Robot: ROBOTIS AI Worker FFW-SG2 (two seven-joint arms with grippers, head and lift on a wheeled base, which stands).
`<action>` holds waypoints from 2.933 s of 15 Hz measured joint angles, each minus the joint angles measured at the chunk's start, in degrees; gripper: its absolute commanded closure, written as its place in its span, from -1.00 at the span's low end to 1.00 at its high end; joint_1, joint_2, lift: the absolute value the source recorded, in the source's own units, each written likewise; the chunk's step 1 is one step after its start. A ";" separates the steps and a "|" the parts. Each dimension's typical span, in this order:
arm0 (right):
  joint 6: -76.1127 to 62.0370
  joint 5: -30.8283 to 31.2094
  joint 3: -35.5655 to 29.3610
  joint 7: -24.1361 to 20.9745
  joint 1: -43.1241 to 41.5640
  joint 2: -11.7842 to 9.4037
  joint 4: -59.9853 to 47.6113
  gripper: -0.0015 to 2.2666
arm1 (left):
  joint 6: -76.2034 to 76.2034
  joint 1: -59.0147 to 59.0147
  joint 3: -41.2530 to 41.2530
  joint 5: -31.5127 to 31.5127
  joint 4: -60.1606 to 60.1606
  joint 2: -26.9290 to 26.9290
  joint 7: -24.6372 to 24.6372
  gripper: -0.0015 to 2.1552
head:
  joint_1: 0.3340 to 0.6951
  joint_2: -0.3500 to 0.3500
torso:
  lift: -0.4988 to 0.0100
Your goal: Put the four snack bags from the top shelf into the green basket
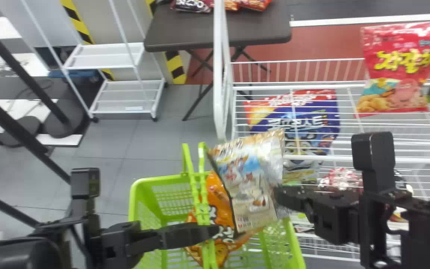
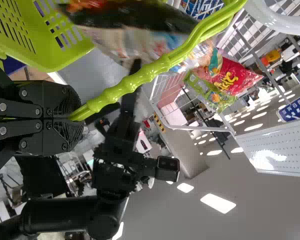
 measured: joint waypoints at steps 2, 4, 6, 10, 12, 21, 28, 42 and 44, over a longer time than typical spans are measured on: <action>1.00 0.21 3.64 -0.53 -1.04 -0.03 1.52 0.99 | 0.08 -0.04 -0.72 0.00 -0.26 -0.09 0.00 0.99 | 1.00 0.87 | 0.95; 1.18 0.75 7.92 -1.90 -3.20 0.02 4.83 0.99 | 0.27 -0.14 -1.67 -0.01 -0.40 -0.14 0.00 0.99 | 1.00 0.96 | 0.95; 2.29 1.30 12.44 -3.98 -6.42 0.26 9.55 0.99 | 0.58 -0.17 -2.78 -0.01 -0.74 -0.15 0.00 0.99 | 1.00 1.00 | 0.95; 0.29 1.40 19.65 -3.57 -13.20 1.23 20.49 -0.18 | 0.71 -0.18 -4.65 -0.24 -1.00 -0.16 0.00 0.99 | 1.00 1.00 | 0.95; -1.45 1.00 21.05 -1.69 -15.44 1.24 23.74 -1.00 | 0.71 -0.19 -5.08 -0.33 -1.05 -0.20 0.00 0.99 | 1.00 1.00 | 0.95; 8.49 -0.04 -2.36 4.69 -7.65 -3.13 4.85 -0.96 | 0.71 -0.51 -3.77 -0.31 -1.02 0.13 0.00 0.99 | 1.00 0.55 | 0.95; -24.57 2.78 -21.09 4.53 -13.62 -2.58 17.06 -0.96 | 0.71 -0.11 -2.53 0.13 -0.94 0.20 0.00 0.99 | 1.00 -0.39 | 0.95; -43.92 21.47 -18.21 0.02 -34.15 -1.94 55.22 0.99 | 0.18 1.31 0.32 0.97 -0.42 0.20 0.00 0.99 | 1.00 -0.58 | 0.95; -43.93 20.35 -19.03 0.16 -31.40 -1.86 50.31 0.99 | 0.18 1.32 0.35 0.96 -0.40 0.20 0.00 0.99 | 1.00 -0.59 | 0.95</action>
